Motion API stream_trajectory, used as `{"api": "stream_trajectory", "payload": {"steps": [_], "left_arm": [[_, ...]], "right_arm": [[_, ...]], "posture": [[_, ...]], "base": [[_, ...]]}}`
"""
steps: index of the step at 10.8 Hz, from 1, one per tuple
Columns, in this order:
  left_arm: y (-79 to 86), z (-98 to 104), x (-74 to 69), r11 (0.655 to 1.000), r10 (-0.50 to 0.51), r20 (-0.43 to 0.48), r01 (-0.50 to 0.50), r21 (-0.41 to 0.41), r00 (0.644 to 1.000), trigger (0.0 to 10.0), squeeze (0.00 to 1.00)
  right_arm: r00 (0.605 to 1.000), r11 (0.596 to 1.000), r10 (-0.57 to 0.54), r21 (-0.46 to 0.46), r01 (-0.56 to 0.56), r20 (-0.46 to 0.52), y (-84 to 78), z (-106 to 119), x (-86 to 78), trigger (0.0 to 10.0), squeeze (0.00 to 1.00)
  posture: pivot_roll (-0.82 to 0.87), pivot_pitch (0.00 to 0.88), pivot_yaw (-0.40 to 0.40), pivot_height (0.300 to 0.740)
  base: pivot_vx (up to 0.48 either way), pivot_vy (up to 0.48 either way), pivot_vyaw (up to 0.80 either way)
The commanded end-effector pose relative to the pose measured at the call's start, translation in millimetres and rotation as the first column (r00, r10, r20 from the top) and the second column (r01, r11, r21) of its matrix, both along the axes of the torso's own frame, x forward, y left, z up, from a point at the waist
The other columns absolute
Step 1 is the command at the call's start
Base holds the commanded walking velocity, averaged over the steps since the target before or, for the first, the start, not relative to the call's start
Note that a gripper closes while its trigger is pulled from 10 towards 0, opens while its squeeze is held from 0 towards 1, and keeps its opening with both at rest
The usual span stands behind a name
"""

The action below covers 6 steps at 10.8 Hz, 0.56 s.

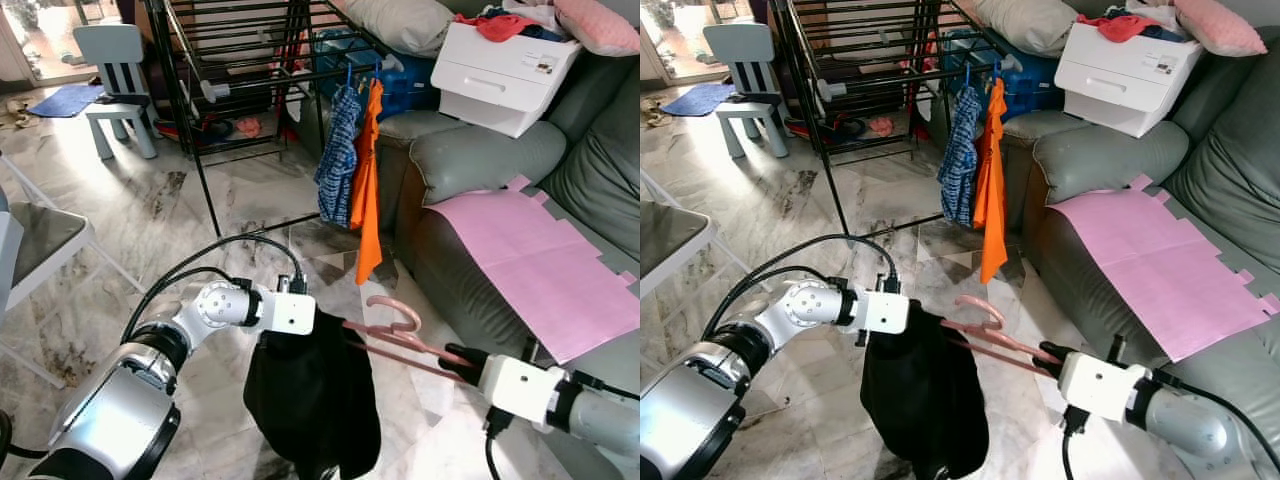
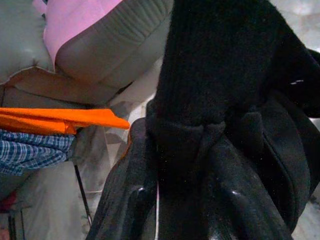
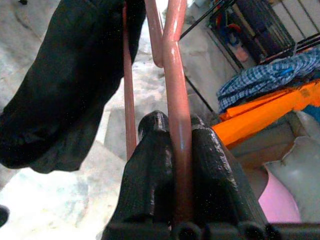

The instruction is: Hang hanger

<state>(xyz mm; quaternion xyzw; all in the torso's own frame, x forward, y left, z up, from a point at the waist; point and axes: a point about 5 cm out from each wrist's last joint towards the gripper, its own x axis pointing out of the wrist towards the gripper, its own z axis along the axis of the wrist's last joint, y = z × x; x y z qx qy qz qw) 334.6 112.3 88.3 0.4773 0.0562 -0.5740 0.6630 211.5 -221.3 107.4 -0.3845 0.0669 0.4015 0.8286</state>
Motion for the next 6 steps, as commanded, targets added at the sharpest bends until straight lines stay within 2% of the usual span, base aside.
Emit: {"api": "stream_trajectory", "payload": {"steps": [1,6], "left_arm": [[-2.8,8.2,5.0,1.0,-0.001,0.02,0.001,-0.009,1.0,0.0,0.0],[-10.6,7.7,2.8,0.997,0.001,-0.014,-0.002,-0.077,1.0,0.0,0.0]], "right_arm": [[0.998,1.0,0.004,0.021,-0.005,0.061,2.9,6.7,5.1,10.0,0.0],[0.994,1.0,-0.005,0.031,0.002,0.107,6.3,4.6,12.0,10.0,0.0]], "posture": [[0.0,0.0,-0.002,0.74],[0.0,0.0,-0.007,0.74]], "base": [[0.0,0.0,0.0],[0.0,0.0,0.0]]}}
